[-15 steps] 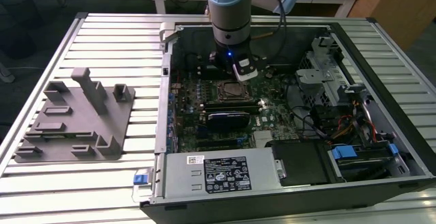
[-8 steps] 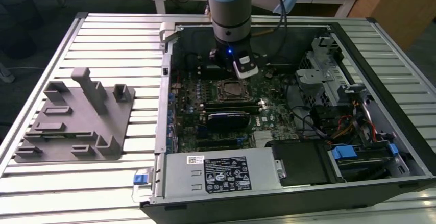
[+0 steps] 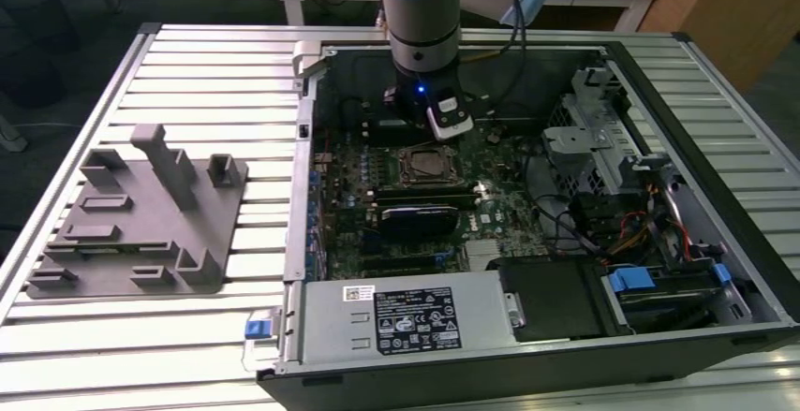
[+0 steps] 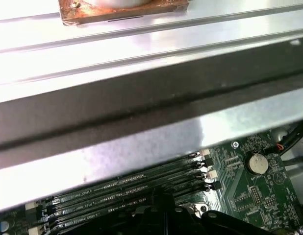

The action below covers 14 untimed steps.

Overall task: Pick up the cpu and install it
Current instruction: 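Install the first cpu locking lever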

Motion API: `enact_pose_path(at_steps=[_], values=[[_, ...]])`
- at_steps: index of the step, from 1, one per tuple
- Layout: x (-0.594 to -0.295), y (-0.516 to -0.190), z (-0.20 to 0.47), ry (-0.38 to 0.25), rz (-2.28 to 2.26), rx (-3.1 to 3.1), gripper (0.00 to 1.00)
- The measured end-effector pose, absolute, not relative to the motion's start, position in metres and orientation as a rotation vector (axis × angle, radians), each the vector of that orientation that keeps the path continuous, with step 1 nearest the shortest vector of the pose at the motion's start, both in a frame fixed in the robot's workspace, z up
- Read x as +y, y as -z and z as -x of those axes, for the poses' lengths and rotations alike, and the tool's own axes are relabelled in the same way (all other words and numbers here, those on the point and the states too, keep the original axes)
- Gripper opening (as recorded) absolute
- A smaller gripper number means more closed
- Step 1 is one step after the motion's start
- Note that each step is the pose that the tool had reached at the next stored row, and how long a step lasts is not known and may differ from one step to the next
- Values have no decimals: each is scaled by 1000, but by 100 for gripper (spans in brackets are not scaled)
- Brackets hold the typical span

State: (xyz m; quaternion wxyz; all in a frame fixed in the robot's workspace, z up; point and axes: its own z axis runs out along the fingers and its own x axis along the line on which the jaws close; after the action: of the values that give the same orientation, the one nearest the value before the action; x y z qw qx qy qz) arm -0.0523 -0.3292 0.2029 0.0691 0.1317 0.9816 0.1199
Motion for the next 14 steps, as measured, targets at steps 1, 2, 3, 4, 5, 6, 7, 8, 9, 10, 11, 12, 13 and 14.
enact_pose_path(at_steps=[1, 2, 3, 4, 5, 6, 7, 8, 9, 10, 11, 12, 13, 14], values=[[-329, -203, 52, -359, -396, 2955, 11], [-329, -203, 52, -357, -396, 2955, 11], [-329, -202, 52, -354, -396, 2955, 11], [-329, -202, 52, -351, -396, 2955, 11], [-329, -202, 52, -348, -395, 2956, 11], [-329, -202, 52, -345, -395, 2956, 11], [-329, -202, 52, -342, -395, 2956, 11], [-329, -202, 52, -340, -394, 2956, 11], [-330, -202, 52, -338, -394, 2956, 11], [-330, -202, 52, -337, -394, 2956, 11], [-330, -202, 52, -335, -394, 2956, 11], [-330, -202, 52, -333, -394, 2956, 11], [-330, -201, 52, -332, -393, 2956, 11], [-330, -201, 52, -331, -393, 2956, 11]])
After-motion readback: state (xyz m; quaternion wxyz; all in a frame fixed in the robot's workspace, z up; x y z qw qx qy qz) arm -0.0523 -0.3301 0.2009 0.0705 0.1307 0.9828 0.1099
